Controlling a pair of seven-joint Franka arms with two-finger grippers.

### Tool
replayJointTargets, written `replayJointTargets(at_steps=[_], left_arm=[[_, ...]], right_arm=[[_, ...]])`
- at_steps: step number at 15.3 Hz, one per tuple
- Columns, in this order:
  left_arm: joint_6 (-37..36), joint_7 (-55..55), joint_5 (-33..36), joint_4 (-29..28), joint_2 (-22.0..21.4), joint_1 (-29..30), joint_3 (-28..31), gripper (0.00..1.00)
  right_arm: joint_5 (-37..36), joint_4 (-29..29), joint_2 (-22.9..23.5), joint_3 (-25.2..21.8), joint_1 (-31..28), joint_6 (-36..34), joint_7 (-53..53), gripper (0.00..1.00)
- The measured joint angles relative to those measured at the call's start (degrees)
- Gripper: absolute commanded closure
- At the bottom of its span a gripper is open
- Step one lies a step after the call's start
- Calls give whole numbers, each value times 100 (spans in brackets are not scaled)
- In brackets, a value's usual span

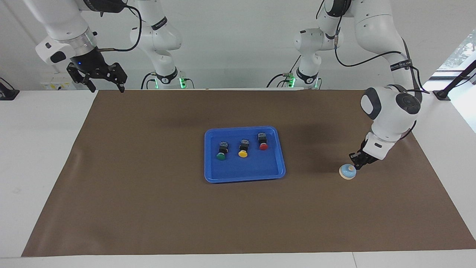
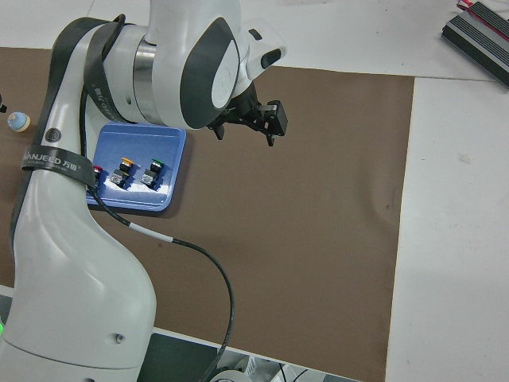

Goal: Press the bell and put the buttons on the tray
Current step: 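Move the left gripper to the bell and press it, then lift the left gripper off the bell and draw it back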

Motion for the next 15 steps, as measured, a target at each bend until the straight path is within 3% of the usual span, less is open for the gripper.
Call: replayJointTargets(at_steps=[8, 9, 10, 11, 13, 15], left_arm=[[387, -46, 0, -269, 41, -12, 5, 100], [360, -47, 0, -257, 39, -7, 10, 87], [237, -47, 0, -206, 18, 7, 18, 50], [-68, -47, 0, -77, -45, 25, 34, 31], [-956, -47, 0, 318, -347, 80, 56, 3], [-1840, -48, 0, 675, -868, 112, 65, 0]], right_arm=[[0, 0, 0, 0, 0, 0, 0, 0], [0, 0, 0, 0, 0, 0, 0, 0], [0, 0, 0, 0, 0, 0, 0, 0], [0, 0, 0, 0, 0, 0, 0, 0], [0, 0, 0, 0, 0, 0, 0, 0], [0, 0, 0, 0, 0, 0, 0, 0]])
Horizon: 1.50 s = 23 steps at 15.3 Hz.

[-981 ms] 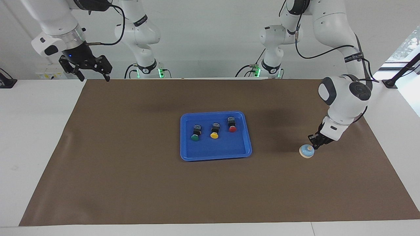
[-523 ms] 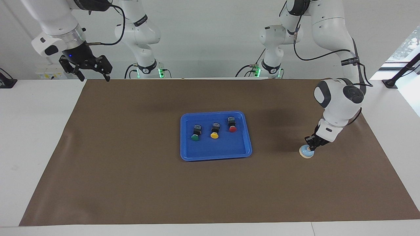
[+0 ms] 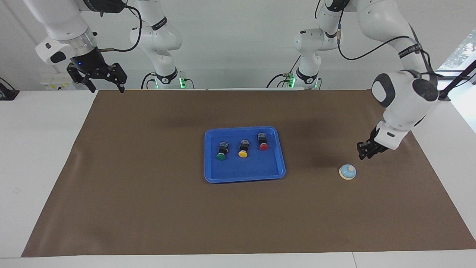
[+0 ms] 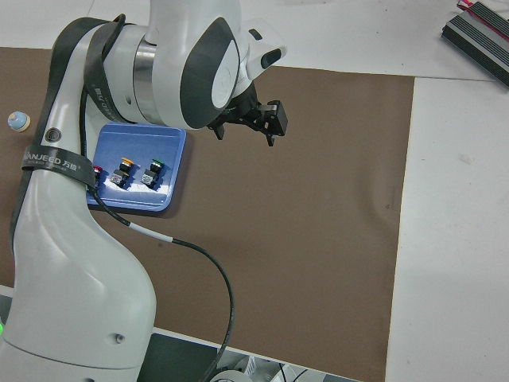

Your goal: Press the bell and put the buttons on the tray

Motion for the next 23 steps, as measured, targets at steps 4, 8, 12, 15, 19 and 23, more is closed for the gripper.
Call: replayJointTargets(at_steps=[4, 8, 12, 15, 19, 23], left_arm=[[-1167, -29, 0, 214, -1099, 7, 4, 0], [-1795, -33, 0, 247, -1619, -1, -16, 0], [-2323, -36, -42, 554, -1494, -29, -52, 0], [-2525, -36, -71, 882, -1204, -34, -70, 0], [-2534, -36, -82, 881, -1136, -60, -130, 0], [-2536, -36, -82, 858, -1137, -128, -132, 0]], right_arm=[[0, 0, 0, 0, 0, 0, 0, 0], [0, 0, 0, 0, 0, 0, 0, 0], [0, 0, 0, 0, 0, 0, 0, 0], [0, 0, 0, 0, 0, 0, 0, 0], [0, 0, 0, 0, 0, 0, 0, 0], [0, 0, 0, 0, 0, 0, 0, 0]])
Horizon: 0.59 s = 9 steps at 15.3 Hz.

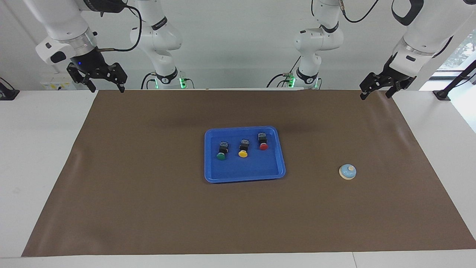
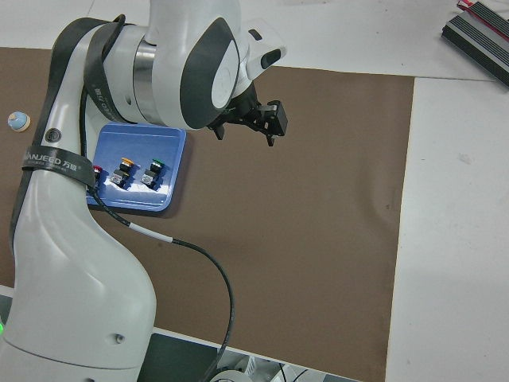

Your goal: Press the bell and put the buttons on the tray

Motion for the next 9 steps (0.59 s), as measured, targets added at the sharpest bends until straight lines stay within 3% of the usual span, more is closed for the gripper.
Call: replayJointTargets(at_steps=[9], left_arm=[[-51, 408, 0, 0, -8, -70, -12, 0]], right_arm=[[0, 0, 0, 0, 0, 0, 0, 0]])
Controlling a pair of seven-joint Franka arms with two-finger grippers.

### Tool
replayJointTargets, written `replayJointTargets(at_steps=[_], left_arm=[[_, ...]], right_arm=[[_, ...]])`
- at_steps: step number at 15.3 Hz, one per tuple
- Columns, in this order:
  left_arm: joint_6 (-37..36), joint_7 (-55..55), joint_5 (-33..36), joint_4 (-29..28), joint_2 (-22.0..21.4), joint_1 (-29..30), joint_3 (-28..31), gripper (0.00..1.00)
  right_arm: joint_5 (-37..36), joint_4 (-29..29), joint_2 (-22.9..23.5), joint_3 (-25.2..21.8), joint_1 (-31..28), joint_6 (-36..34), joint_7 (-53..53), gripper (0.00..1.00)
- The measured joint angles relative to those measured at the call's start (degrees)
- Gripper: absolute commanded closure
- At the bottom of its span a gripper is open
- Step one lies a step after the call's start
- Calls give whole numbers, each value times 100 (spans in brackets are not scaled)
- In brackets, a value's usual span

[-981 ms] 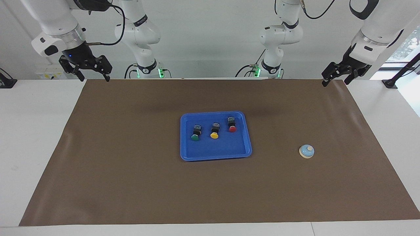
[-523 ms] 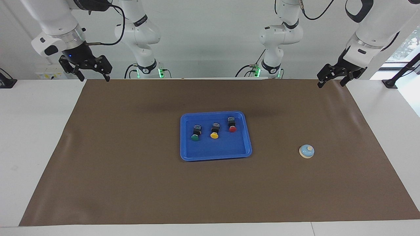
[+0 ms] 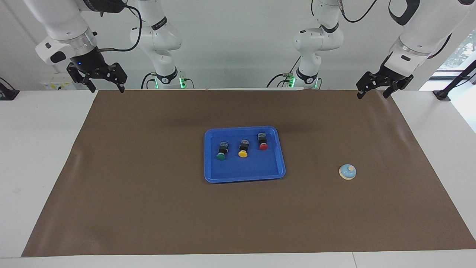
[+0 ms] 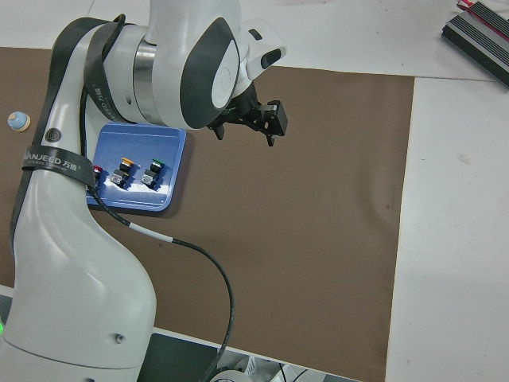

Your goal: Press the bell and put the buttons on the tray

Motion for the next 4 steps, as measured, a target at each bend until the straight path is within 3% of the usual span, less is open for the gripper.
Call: replayJointTargets(at_steps=[4], left_arm=[[-4, 268, 0, 0, -2, 0, 0, 0]], right_arm=[[0, 0, 0, 0, 0, 0, 0, 0]])
